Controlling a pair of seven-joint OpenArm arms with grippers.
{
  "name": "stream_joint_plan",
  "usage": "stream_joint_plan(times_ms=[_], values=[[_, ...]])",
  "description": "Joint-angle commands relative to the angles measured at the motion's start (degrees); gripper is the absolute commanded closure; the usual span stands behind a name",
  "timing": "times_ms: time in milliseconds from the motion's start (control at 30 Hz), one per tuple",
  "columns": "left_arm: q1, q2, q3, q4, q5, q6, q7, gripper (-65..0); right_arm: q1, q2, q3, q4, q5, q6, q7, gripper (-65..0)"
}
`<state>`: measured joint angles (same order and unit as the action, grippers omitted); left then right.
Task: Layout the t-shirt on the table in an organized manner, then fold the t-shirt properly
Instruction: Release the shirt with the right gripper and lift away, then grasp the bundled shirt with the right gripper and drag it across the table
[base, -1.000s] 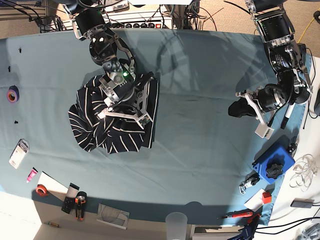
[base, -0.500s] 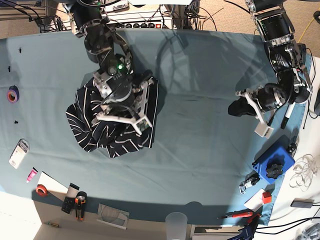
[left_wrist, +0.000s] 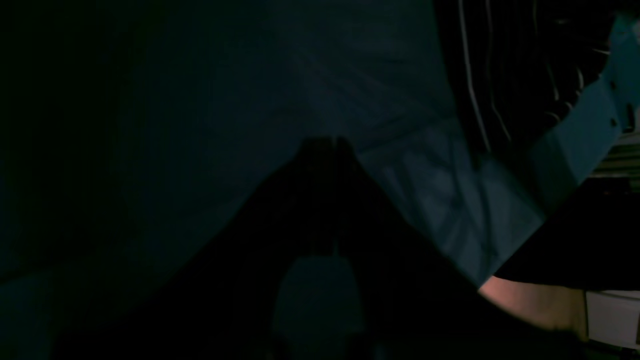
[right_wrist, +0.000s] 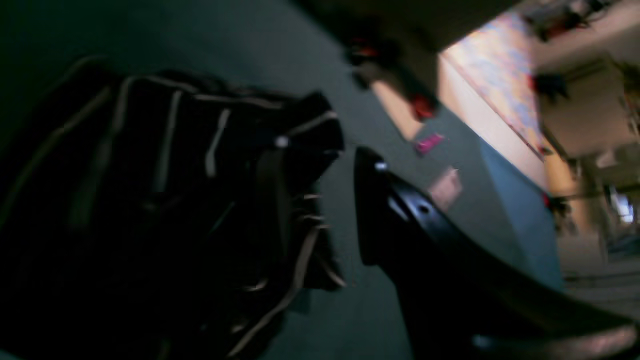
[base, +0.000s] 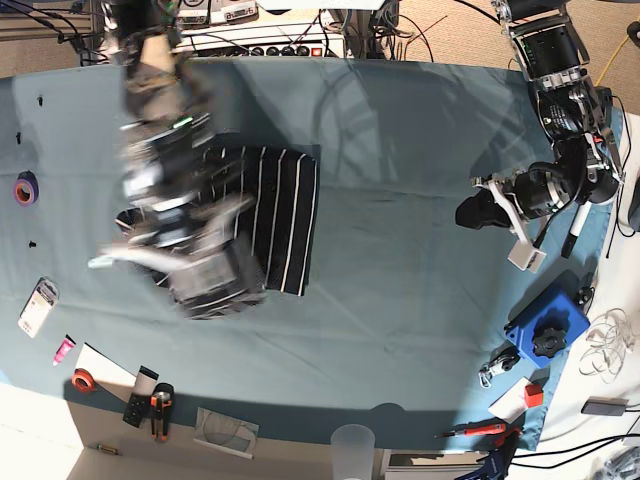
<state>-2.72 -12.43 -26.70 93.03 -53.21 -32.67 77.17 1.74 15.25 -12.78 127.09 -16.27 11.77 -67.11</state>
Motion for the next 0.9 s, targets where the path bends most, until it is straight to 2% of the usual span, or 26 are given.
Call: stream_joint_plan(times_ms=[0,100,167,233,267,333,400,500,600,733,867], values=[[-0.9,-0.6,-0.2,1.0,-1.5,-0.2,-0.7,0.0,0.9,0.3,2.7,0.9,0.2,-0.5,1.9,-19.8],[-0.9,-0.6,-0.2,1.0,-1.5,-0.2,-0.7,0.0,0.8,0.3,11.0,0.6,1.4,-0.4,3.1,0.0],[-0.9,-0.6,-0.2,1.0,-1.6,-0.2,-0.7,0.0,0.8,0.3,16.7,-0.2,2.3,-0.4,5.1,0.0],[-0.9,-0.6,-0.2,1.0,-1.8,-0.2,-0.7,0.0,0.8,0.3,22.2,-1.6,7.4,-0.3,8.9,0.0],[-0.9,-0.6,-0.2,1.0,-2.1,-0.2,-0.7,0.0,0.9,0.3,24.5,-2.4,11.1,0.4,10.2,0.0],[-0.9,-0.6,-0.2,1.0,-2.6,-0.2,-0.7,0.0,0.9,0.3,27.9,-4.3,16.8,4.3,10.7,0.0],[-0.9,-0.6,-0.2,1.0,-2.5,-0.2,-0.7,0.0,0.9,0.3,30.3,-5.7,16.5,5.8,11.3,0.0],[-0.9,-0.6,-0.2,1.0,-2.6,-0.2,-0.7,0.0,1.7,0.3,35.6,-7.5,13.6,4.5,14.1,0.0],[-0.9,-0.6,-0.2,1.0,-2.6,-0.2,-0.7,0.0,3.6,0.4,41.4,-12.8,17.1,4.5,16.7,0.0],[-0.9,-0.6,-0.2,1.0,-2.6,-0.2,-1.2,0.0,6.3,1.3,42.8,-25.9,20.9,7.9,16.8,0.0],[-1.2,-0.6,-0.2,1.0,-2.6,-0.2,-2.2,0.0,9.3,1.9,40.8,-39.8,23.1,14.6,17.2,0.0]])
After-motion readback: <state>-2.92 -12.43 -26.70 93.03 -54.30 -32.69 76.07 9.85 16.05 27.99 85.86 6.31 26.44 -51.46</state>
